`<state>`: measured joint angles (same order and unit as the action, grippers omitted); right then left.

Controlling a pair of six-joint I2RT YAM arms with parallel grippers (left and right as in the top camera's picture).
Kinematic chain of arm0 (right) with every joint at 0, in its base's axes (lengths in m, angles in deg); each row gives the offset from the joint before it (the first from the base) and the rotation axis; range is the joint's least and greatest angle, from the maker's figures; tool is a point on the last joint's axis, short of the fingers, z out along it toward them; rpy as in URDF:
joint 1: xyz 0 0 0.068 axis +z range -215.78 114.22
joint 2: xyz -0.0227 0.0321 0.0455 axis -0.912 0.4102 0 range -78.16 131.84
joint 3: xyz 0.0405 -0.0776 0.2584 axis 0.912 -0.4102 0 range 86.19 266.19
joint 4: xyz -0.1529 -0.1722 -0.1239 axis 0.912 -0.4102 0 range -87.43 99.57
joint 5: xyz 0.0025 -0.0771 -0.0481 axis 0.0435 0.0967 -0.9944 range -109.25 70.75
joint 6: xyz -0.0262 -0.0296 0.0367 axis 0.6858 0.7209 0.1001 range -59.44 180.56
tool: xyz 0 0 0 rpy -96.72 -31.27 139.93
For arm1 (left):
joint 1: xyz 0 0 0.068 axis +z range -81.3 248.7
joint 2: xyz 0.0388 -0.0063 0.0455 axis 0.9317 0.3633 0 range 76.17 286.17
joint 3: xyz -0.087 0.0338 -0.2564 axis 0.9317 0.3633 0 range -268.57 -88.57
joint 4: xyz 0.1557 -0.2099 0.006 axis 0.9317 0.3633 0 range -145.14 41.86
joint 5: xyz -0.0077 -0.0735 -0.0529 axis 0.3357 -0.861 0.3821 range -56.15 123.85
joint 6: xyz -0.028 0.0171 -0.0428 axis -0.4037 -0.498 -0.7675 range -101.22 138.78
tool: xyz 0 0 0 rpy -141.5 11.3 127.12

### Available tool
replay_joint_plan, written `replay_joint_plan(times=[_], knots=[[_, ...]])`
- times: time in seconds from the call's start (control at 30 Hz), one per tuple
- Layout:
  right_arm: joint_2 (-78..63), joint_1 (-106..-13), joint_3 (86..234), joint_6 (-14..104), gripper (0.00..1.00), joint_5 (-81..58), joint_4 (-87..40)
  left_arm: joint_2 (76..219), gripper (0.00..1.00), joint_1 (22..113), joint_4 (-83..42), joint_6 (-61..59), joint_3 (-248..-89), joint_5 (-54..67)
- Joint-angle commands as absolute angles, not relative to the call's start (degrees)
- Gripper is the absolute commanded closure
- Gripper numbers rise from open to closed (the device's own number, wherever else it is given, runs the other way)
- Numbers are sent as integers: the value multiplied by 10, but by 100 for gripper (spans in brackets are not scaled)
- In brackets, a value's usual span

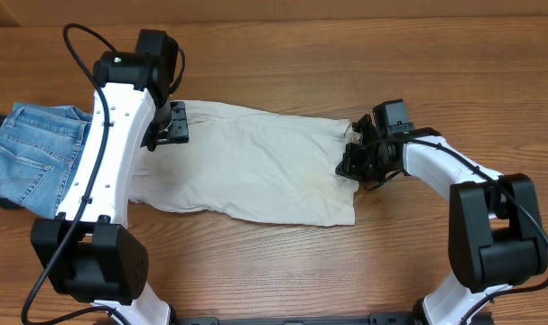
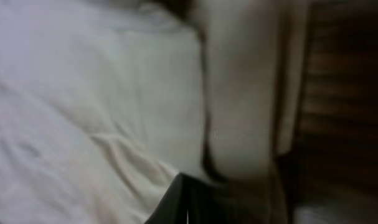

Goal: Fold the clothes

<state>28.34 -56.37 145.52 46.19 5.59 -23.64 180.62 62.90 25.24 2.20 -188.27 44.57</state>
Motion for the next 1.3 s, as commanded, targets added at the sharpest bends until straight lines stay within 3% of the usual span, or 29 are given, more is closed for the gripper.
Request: replay_joint_plan(times=[0.0,0.17,0.27,0.33,0.47,0.53,0.63,0.7,0.77,1.03,1.27], knots=[[292,-572,1463,369,96,-148,-250,1811,42,634,245,15,-1889,456],[292,-692,1463,348,96,-196,-270,1811,35,634,236,14,-1889,412],[292,-746,1474,408,96,-64,-270,1811,29,635,223,12,-1889,382],[284,-752,1497,433,92,3,-283,1811,17,639,211,-13,-1879,356],[167,-751,1542,448,73,45,-328,1811,9,690,150,-35,-1762,260],[111,-741,1542,454,72,103,-329,1811,13,739,83,-15,-1678,178],[109,-650,1540,490,72,148,-333,1811,15,789,18,29,-1613,124],[130,-575,1540,487,73,109,-327,1811,5,809,-18,69,-1598,94],[144,-538,1540,453,73,73,-319,1811,1,808,-73,85,-1562,40],[276,-516,1540,425,74,73,-328,1877,1,796,-175,82,-1487,-37],[293,-499,1537,391,73,63,-333,1884,2,715,-236,37,-1487,-31]])
